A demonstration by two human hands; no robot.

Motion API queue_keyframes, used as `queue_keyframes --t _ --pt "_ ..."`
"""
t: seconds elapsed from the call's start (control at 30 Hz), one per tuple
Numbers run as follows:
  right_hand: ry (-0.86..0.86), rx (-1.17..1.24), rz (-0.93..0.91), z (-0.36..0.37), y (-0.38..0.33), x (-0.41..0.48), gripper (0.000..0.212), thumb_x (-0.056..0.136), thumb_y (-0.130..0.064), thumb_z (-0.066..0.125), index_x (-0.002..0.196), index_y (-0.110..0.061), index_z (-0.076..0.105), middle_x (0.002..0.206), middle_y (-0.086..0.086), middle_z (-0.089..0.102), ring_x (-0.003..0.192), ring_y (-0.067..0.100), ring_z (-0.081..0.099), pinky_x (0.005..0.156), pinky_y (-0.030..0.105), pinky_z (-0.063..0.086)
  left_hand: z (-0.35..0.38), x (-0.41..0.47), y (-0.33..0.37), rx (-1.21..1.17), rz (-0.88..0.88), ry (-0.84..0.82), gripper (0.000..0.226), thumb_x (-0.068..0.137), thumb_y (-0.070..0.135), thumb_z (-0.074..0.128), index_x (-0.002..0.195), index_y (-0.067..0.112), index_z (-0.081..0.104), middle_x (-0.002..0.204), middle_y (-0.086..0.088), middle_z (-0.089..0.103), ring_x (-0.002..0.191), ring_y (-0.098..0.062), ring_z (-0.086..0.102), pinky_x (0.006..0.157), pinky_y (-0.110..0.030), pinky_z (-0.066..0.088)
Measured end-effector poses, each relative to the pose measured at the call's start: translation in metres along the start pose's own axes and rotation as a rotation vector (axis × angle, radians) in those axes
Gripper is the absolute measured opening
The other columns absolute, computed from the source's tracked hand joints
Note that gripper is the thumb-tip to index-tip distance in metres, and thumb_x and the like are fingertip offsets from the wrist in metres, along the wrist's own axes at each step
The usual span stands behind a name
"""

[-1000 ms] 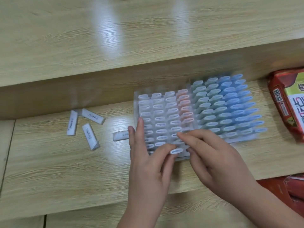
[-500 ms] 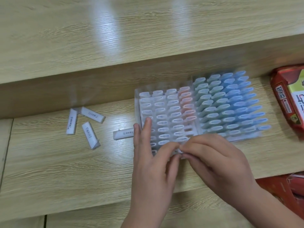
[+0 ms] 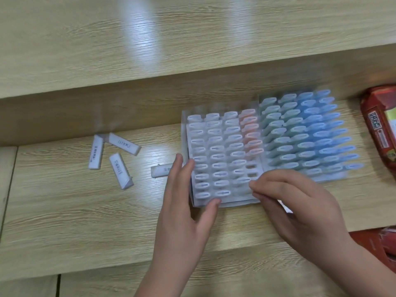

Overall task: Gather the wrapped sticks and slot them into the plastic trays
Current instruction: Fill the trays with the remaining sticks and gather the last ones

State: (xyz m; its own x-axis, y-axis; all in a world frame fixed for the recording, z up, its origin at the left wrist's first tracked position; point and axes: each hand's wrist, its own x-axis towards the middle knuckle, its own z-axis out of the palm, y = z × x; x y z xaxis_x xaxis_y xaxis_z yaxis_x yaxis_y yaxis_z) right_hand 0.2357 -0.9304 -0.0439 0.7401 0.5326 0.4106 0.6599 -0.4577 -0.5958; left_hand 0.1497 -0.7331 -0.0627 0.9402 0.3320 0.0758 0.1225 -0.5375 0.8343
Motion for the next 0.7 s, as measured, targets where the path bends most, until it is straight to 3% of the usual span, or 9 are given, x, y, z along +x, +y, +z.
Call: queue_keyframes --t 0.1,0.17,0.37,0.47,0.57,0.63,0.7 --pt "-0.064 -0.072 -0.029 0.005 0.001 -0.003 0.019 0.086 -0.007 0.072 0.103 -0.013 0.077 0.101 0.002 0.072 0.086 0.022 0.07 0.064 0.036 0.055 0.004 -0.001 -0.001 0.012 -0.003 -0.024 0.074 0.093 0.048 0.06 0.153 0.053 0.015 0.163 0.028 0.014 0.149 0.003 0.02 0.108 -0.006 0.03" --pt "-0.081 -0.16 -0.066 0.007 0.0 -0.004 0.023 0.083 -0.004 0.072 0.103 -0.012 0.078 0.1 0.002 0.073 0.084 0.024 0.07 0.06 0.036 0.054 0.005 -0.003 -0.002 0.006 -0.014 -0.031 0.075 0.094 0.044 0.06 0.154 0.05 0.015 0.164 0.027 0.015 0.149 0.004 0.018 0.106 0.001 0.021" --pt "0.024 -0.256 -0.073 0.005 -0.016 0.004 0.023 0.085 -0.008 0.064 0.1 -0.015 0.079 0.092 0.006 0.07 0.075 0.027 0.064 0.068 0.034 0.049 -0.001 -0.003 -0.001 -0.067 -0.033 -0.053 0.072 0.092 0.052 0.06 0.153 0.05 0.022 0.163 0.026 0.019 0.148 0.002 0.025 0.111 -0.009 0.028" --pt "0.012 -0.213 -0.141 0.015 -0.04 0.025 0.02 0.085 -0.009 0.064 0.098 -0.015 0.078 0.093 0.005 0.071 0.079 0.028 0.064 0.076 0.033 0.049 -0.019 -0.011 -0.009 -0.122 -0.106 -0.023 0.064 0.091 0.053 0.061 0.149 0.047 0.035 0.151 0.024 0.043 0.138 -0.001 0.045 0.106 -0.02 0.042" --pt "-0.143 -0.148 -0.168 0.041 -0.069 0.058 0.025 0.081 -0.008 0.071 0.105 -0.015 0.076 0.103 -0.001 0.07 0.089 0.026 0.066 0.076 0.038 0.054 -0.051 -0.014 -0.03 -0.029 -0.175 0.2 0.045 0.089 0.044 0.06 0.134 0.041 0.055 0.129 0.019 0.06 0.117 -0.004 0.062 0.093 -0.02 0.049" --pt "-0.307 -0.206 -0.149 0.065 -0.086 0.084 0.032 0.08 -0.011 0.075 0.111 -0.016 0.071 0.108 -0.002 0.067 0.096 0.025 0.065 0.078 0.038 0.056 -0.076 -0.003 -0.047 0.129 -0.247 0.321 0.037 0.09 0.039 0.062 0.126 0.035 0.059 0.121 0.017 0.058 0.108 -0.002 0.06 0.087 -0.025 0.051" --pt "-0.504 -0.37 -0.12 0.092 -0.099 0.108 0.028 0.087 -0.017 0.065 0.115 -0.019 0.062 0.111 -0.001 0.062 0.105 0.026 0.058 0.084 0.039 0.052 -0.095 0.014 -0.061 0.299 -0.334 0.302 0.044 0.088 0.041 0.066 0.128 0.026 0.059 0.121 0.007 0.056 0.106 -0.007 0.055 0.083 -0.027 0.047"
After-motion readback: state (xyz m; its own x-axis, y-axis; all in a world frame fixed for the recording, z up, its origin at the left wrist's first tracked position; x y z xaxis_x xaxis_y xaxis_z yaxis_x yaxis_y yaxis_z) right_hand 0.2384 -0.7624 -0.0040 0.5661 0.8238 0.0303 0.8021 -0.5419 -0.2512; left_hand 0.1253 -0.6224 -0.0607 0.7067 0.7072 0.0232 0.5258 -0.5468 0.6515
